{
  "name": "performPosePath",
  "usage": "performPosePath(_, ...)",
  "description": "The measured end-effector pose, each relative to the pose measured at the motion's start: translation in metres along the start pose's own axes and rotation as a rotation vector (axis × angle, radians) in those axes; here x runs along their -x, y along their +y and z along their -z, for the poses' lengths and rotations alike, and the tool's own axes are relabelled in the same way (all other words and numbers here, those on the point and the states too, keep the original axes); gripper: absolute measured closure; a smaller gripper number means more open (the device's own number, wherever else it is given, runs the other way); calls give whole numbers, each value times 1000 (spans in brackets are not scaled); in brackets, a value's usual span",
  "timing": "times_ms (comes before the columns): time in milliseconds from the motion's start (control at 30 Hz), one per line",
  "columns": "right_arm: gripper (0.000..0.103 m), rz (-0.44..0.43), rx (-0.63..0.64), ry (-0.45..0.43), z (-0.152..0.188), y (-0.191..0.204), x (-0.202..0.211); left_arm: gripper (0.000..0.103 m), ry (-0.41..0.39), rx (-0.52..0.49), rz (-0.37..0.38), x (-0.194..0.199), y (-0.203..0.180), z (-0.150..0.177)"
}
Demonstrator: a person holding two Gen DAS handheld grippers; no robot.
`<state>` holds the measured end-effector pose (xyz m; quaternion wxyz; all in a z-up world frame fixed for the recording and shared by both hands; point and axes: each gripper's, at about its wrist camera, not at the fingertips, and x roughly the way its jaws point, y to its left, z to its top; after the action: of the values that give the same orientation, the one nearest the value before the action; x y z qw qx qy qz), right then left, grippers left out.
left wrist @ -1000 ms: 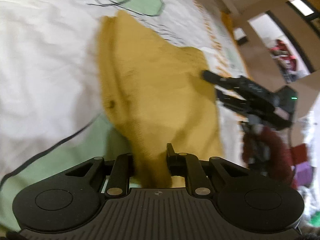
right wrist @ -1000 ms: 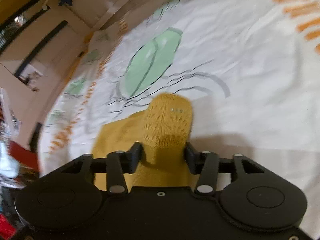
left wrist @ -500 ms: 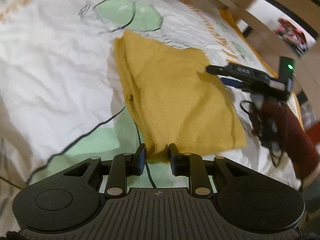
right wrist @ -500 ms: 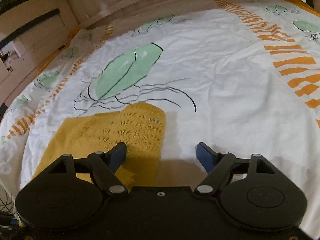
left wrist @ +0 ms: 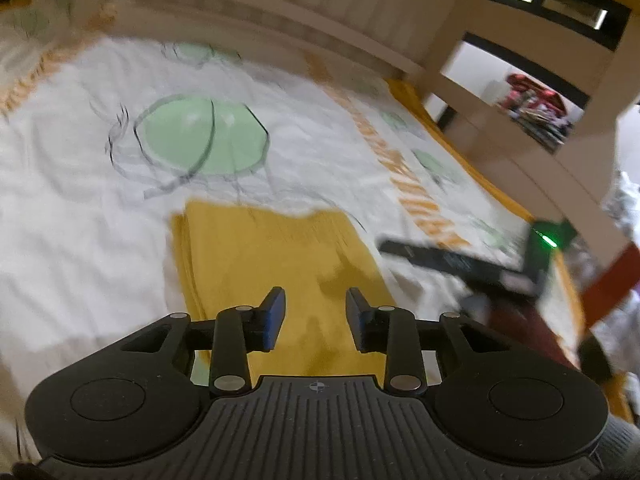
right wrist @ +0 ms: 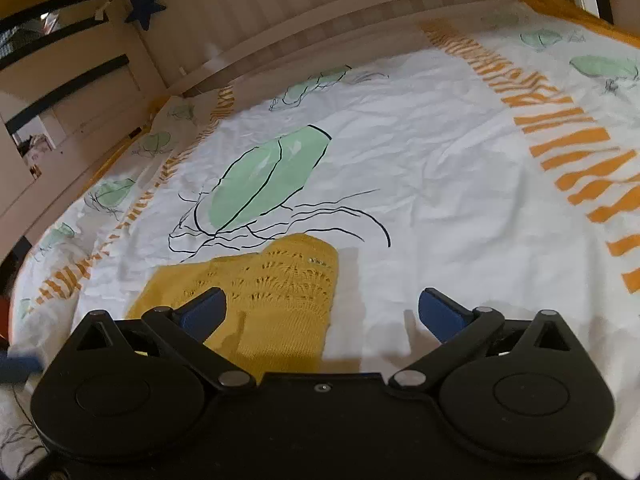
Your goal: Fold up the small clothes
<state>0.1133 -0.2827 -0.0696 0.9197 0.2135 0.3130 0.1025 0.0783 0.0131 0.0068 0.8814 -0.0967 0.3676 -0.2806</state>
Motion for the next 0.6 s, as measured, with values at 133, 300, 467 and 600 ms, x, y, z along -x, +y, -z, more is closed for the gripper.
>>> performPosePath(133,0,9,23,11,1,5,-3,71,-32,13,-78,-43,9,-20)
performPosePath(300,0,51,72,25,-2,12,-11,71,-51,17,-178,-83,27,-32)
performPosePath(467,0,87,109,25,-10,19,-26,72,22,20,-321,-108,51,-25)
performPosePath(600,0,173,153,60,-14,21,-50,68,37,55,-358,-110,61,-15)
